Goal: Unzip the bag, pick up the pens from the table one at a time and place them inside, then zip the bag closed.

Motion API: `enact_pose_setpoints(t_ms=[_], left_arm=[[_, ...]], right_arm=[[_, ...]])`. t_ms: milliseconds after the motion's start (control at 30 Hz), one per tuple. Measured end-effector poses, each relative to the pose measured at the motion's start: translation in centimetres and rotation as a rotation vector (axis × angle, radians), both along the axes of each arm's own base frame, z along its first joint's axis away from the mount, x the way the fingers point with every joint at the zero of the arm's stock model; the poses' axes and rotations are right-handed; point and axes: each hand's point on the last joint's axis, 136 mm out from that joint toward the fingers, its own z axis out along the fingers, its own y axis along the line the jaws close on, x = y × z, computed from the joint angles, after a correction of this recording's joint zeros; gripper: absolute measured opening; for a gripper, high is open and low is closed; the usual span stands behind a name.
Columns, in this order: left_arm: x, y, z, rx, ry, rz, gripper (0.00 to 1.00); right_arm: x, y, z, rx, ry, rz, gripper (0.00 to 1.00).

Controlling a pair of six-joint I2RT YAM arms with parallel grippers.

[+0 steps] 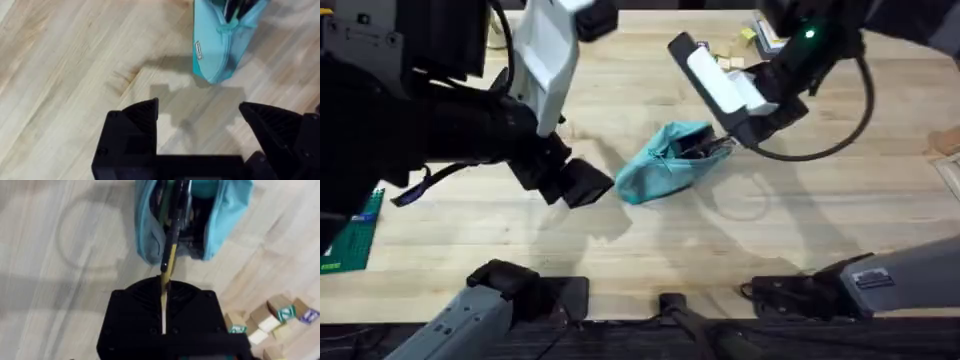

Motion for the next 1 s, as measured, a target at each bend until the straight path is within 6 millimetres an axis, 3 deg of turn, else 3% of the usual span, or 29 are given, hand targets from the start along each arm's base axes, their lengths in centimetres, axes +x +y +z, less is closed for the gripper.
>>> enact_pose_setpoints(t_ms=[267,700,1000], left_arm=[[-0.6,0.6,-0.5,0.070,-0.013,-0.094,0.993],[1.2,5.3,0.0,0.046,-0.049,0.032,0.993],[1.6,6.5,0.5,-0.004,-0.079,0.055,0.993]], right_arm=[[-0.4,2.5,-1.3,-0.006,0.020,0.053,0.033],[-1.4,6.4,-1.4,0.016,-0.006,0.116,0.033],[-2.4,8.5,-3.7,0.040,0.089,0.109,0.033]])
